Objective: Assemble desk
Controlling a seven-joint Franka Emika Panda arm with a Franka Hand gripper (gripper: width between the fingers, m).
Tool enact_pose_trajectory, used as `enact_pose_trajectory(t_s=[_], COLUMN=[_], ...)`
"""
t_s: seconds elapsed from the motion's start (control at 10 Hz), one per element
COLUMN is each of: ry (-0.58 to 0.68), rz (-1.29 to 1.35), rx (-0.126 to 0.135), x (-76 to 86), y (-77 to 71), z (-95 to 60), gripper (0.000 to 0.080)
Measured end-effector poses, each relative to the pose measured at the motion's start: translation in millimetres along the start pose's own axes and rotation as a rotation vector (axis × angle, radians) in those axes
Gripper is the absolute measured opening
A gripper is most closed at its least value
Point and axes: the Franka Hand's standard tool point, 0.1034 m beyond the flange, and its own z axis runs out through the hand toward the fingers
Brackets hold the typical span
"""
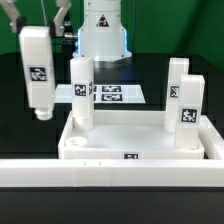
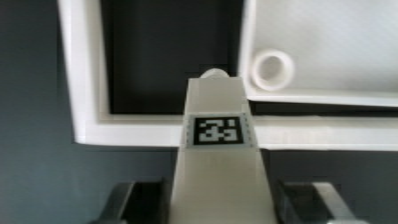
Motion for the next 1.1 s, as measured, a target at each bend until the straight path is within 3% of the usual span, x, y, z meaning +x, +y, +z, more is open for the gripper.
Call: enact_pose_trajectory(t_s=[0.3, 0.4, 0.6, 0.8, 1.1], ry=[0.032, 0.109, 0.128, 0.120, 0.117], rz=[-0.004, -0.004, 0.003, 0.028, 0.027], rx=[-0.007, -0.020, -0.013, 0.010, 0.009], x=[5.9, 13.5, 6.5, 6.3, 5.8], y=[-0.1, 1.4, -11.9, -13.7, -14.2], z=[-0.2, -1.1, 5.0, 7.0, 8.4], gripper=[0.0287, 0.0287, 0.0287, 0.0287, 0.0287])
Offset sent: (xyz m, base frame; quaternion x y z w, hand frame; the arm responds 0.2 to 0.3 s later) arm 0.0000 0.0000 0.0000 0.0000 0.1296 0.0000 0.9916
